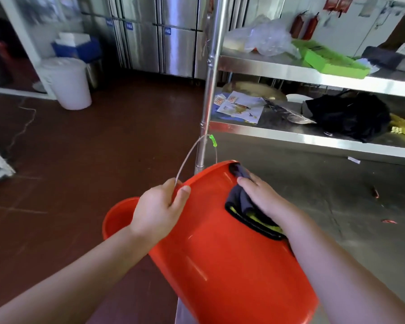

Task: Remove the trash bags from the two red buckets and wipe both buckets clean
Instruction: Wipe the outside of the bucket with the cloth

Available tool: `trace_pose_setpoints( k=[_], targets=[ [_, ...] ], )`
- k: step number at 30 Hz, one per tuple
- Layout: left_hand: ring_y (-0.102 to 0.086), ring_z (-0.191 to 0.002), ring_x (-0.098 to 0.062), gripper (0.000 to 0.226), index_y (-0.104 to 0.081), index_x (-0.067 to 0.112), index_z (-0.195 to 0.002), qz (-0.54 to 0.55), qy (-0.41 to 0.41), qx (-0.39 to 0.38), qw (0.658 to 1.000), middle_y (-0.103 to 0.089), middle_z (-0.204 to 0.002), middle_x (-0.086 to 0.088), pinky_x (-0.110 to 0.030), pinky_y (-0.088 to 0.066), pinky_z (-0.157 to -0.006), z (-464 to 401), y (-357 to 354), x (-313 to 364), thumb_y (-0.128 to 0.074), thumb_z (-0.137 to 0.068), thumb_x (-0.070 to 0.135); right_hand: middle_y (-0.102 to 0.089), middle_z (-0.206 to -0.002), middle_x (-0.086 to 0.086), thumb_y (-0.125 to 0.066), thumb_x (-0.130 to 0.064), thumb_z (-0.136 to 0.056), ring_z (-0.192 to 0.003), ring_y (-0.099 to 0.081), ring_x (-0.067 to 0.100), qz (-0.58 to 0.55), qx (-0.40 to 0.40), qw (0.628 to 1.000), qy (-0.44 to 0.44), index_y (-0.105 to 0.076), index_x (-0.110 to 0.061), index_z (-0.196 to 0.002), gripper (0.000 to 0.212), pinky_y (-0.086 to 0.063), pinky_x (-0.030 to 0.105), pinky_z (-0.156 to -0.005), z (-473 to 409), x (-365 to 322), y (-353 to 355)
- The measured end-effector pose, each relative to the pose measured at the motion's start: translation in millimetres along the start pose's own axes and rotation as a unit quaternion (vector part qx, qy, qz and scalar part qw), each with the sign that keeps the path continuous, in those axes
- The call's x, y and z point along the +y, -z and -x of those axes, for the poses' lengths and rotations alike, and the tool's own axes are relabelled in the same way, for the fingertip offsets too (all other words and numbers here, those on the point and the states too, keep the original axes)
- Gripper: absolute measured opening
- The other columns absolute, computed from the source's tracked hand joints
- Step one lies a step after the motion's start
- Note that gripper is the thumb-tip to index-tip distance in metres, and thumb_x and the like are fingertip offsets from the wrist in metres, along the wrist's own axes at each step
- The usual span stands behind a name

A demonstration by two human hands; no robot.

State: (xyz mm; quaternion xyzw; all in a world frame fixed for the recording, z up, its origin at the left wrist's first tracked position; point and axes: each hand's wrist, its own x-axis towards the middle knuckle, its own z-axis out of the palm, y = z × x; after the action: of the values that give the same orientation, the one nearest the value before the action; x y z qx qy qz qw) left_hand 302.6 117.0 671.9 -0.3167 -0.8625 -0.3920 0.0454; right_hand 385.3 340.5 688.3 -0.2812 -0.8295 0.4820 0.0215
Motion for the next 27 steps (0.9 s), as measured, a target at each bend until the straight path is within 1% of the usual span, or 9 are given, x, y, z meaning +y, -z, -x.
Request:
trace_pose_setpoints(
  k=[1,2,5,8,11,15,18,22,27],
  targets=[
    [-0.050,-0.054,-0.014,0.035,-0.051,0.015,-0.079,-0.008,-0.001,0.001,1.000,-0.048,-0.054,0.004,-0.033,-0.036,-0.052,2,1,-1,-0.039,-0.094,0.043,-0.063,-0.107,-0.005,-0.046,-0.037,-0.095,-0.088,-0.058,0.002,-0.063,-0.015,0.997,-0.036,-0.061,-0.040,-0.096,0.016,-0.040,0.027,-0.080,-6,3,3],
    [-0.053,-0.056,-0.014,0.035,-0.053,0.015,-0.082,-0.011,0.000,-0.001,1.000,-0.051,-0.056,0.003,-0.033,-0.039,-0.053,4,2,-2,-0.038,-0.093,0.045,-0.065,-0.097,-0.002,-0.048,-0.038,-0.094,-0.080,-0.060,0.005,-0.105,-0.025,0.991,-0.072,-0.062,-0.037,-0.094,0.014,-0.042,0.026,-0.072,-11,7,6],
    [-0.056,-0.059,-0.017,0.036,-0.052,0.014,-0.087,-0.021,0.002,-0.002,1.000,-0.052,-0.058,0.002,-0.035,-0.042,-0.056,6,3,-3,-0.036,-0.093,0.044,-0.066,-0.087,0.002,-0.049,-0.040,-0.094,-0.073,-0.063,0.013,-0.138,-0.036,0.983,-0.118,-0.060,-0.033,-0.104,0.016,-0.043,0.025,-0.061,-21,11,8],
    [-0.054,-0.059,-0.019,0.032,-0.051,0.015,-0.090,-0.045,0.000,0.003,0.999,-0.051,-0.058,0.003,-0.034,-0.036,-0.054,3,2,-5,-0.033,-0.095,0.042,-0.063,-0.104,-0.001,-0.047,-0.038,-0.093,-0.093,-0.060,0.017,-0.068,-0.002,0.995,-0.069,-0.053,-0.034,-0.119,0.026,-0.042,0.028,-0.079,-16,10,1],
    [-0.054,-0.063,-0.021,0.028,-0.049,0.021,-0.090,-0.054,0.006,-0.004,0.999,-0.052,-0.061,0.004,-0.033,-0.033,-0.057,-4,2,-5,-0.033,-0.095,0.043,-0.051,-0.131,-0.002,-0.042,-0.044,-0.091,-0.122,-0.049,0.025,0.082,0.036,0.996,0.023,-0.041,-0.039,-0.134,0.042,-0.036,0.037,-0.097,5,9,-8],
    [-0.060,-0.075,-0.029,0.029,-0.047,0.025,-0.089,-0.056,-0.007,-0.029,0.998,-0.058,-0.068,0.002,-0.036,-0.040,-0.061,-22,-8,10,-0.032,-0.095,0.048,-0.022,-0.154,0.006,-0.034,-0.054,-0.090,-0.139,-0.023,0.030,0.330,0.104,0.933,0.105,-0.016,-0.039,-0.147,0.062,-0.025,0.048,-0.110,48,0,-29],
    [-0.061,-0.091,-0.035,0.031,-0.051,0.022,-0.096,-0.071,-0.009,-0.046,0.996,-0.066,-0.089,-0.009,-0.035,-0.040,-0.068,-41,-20,24,-0.034,-0.095,0.048,-0.015,-0.156,0.016,-0.035,-0.056,-0.086,-0.142,-0.014,0.040,0.444,0.140,0.871,0.159,-0.014,-0.034,-0.149,0.069,-0.018,0.060,-0.111,86,-2,-57],
    [-0.060,-0.096,-0.036,0.034,-0.054,0.020,-0.099,-0.072,-0.021,-0.059,0.995,-0.067,-0.098,-0.012,-0.036,-0.041,-0.072,-53,-28,32,-0.035,-0.095,0.048,-0.025,-0.153,0.020,-0.039,-0.051,-0.083,-0.140,-0.021,0.045,0.484,0.130,0.841,0.202,-0.031,-0.029,-0.145,0.066,-0.019,0.068,-0.105,120,11,-80],
    [-0.061,-0.087,-0.038,0.033,-0.056,0.011,-0.089,-0.035,-0.052,-0.034,0.997,-0.066,-0.084,-0.016,-0.040,-0.047,-0.070,-53,-26,25,-0.042,-0.095,0.040,-0.020,-0.157,0.008,-0.034,-0.049,-0.083,-0.143,-0.016,0.036,0.457,0.117,0.863,0.183,-0.028,-0.038,-0.145,0.062,-0.017,0.062,-0.110,115,13,-59]
  ],
)
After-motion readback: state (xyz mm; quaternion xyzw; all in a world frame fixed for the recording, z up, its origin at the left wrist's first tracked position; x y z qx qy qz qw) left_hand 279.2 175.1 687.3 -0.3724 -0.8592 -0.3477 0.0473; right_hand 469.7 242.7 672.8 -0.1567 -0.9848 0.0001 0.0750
